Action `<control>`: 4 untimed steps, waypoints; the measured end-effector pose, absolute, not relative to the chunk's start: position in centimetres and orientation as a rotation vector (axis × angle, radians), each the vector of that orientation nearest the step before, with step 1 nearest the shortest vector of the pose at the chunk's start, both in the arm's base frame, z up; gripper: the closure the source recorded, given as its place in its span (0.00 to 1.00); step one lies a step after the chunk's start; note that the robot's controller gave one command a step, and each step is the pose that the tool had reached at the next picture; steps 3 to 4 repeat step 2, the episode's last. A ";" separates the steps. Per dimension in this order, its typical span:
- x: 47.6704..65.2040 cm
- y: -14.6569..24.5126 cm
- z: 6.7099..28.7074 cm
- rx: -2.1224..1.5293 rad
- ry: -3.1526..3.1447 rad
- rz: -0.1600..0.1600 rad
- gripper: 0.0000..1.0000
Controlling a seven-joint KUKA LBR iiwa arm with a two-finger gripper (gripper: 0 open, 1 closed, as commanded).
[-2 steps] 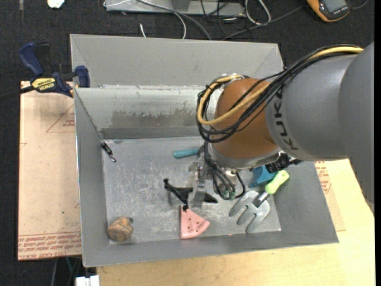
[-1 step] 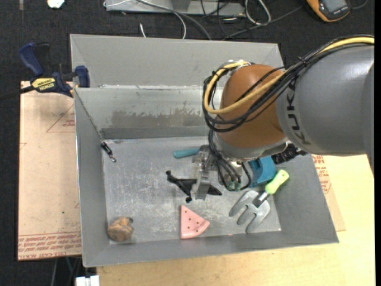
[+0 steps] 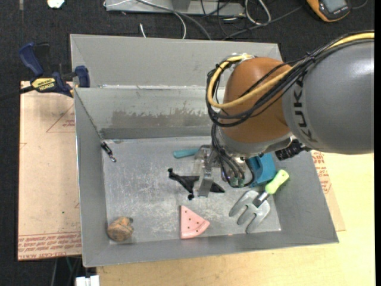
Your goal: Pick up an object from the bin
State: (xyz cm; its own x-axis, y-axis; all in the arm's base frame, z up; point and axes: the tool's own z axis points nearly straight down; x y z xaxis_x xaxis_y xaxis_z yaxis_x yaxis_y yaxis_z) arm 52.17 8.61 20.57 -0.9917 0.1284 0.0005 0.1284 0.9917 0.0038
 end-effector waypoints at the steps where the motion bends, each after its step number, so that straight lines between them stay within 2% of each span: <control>1: 52.2 8.6 22.7 -0.201 -3.136 -0.007 1.00; 2: 52.3 8.7 24.3 -0.201 -3.138 -0.009 1.00; 4: 52.3 8.7 24.3 -0.201 -3.138 -0.009 1.00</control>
Offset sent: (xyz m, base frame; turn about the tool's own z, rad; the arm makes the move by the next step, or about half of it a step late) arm 0.0003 0.0000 0.0419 -0.0001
